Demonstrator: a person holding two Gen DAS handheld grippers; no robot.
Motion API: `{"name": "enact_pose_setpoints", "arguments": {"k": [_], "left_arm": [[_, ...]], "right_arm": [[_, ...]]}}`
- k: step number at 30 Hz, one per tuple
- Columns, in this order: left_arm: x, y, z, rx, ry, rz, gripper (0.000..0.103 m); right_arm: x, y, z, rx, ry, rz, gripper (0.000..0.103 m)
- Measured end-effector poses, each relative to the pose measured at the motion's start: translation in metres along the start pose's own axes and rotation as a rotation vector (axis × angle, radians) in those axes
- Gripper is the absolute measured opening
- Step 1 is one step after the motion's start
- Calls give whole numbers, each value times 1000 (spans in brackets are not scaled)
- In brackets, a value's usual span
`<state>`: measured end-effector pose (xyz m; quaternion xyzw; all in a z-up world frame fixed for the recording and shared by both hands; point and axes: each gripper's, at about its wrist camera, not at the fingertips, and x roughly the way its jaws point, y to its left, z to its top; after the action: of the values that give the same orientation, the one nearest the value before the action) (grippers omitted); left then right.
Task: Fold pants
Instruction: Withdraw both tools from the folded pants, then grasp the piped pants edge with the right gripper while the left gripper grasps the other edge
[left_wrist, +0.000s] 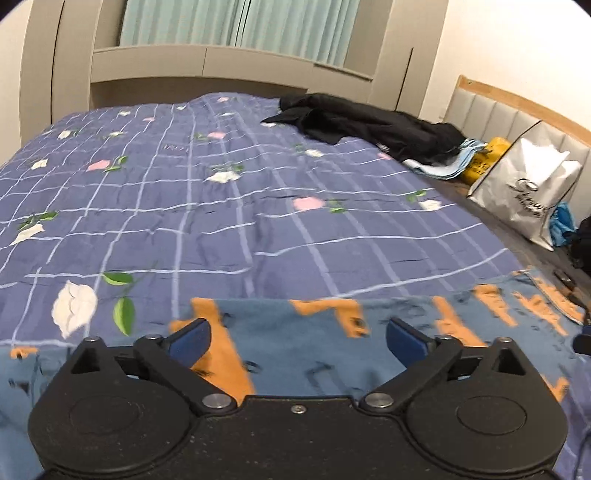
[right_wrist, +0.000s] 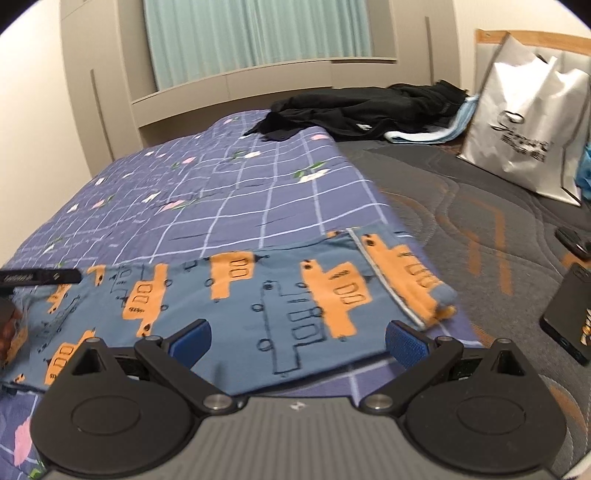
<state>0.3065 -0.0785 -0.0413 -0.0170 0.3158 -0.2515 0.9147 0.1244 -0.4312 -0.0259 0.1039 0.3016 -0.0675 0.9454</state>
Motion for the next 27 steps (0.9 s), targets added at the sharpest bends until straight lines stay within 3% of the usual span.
{"name": "enact_pose_setpoints", "arguments": {"k": [8,16,22,27], "left_arm": [[-12,-54,-23,19,-10,-87,102],[-3,-71,-47,98,7,-50,102],[0,-73,-49,113,9,-27,102],[-4,-77,-45,119,8,-10,102]], "right_arm": [[0,-43,-3,203,17,18,103],[14,-68,-4,313,18,53,102],[20,-85,-8,431,-35,75,93],[18,-93,-14,492,-87,49,71]]}}
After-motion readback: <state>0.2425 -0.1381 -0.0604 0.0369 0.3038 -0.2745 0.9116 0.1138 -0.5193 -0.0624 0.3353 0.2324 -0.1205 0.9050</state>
